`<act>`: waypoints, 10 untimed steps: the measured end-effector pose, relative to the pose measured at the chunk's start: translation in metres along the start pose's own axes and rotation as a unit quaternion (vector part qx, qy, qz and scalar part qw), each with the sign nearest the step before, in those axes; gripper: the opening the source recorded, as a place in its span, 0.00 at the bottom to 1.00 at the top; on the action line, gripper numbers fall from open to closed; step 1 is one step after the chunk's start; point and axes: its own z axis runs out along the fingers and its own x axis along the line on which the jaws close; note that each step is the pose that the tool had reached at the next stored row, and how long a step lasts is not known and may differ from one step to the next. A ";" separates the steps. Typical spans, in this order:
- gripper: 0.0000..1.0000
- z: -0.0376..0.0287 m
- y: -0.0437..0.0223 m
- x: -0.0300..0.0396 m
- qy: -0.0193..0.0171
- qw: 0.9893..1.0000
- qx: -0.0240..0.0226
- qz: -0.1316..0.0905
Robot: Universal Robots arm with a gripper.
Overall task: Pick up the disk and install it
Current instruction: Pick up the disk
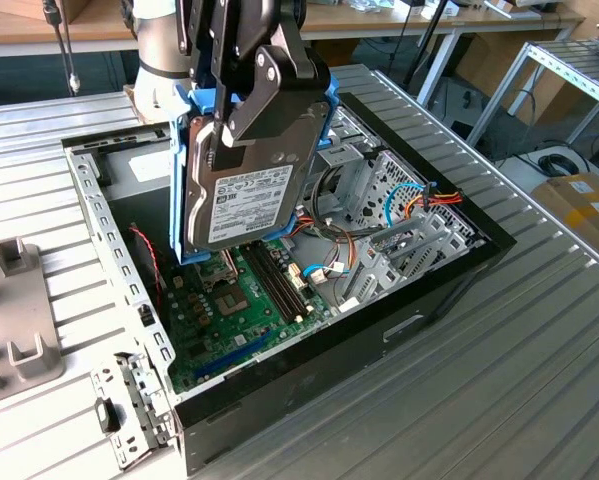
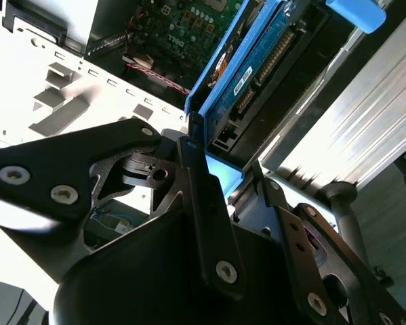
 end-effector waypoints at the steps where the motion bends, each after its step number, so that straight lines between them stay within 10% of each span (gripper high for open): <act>1: 0.37 0.0000 0.0000 0.0003 0.000 1.000 0.000 0.000; 10: 0.37 -0.0001 -0.0001 0.0031 0.000 1.000 0.000 0.000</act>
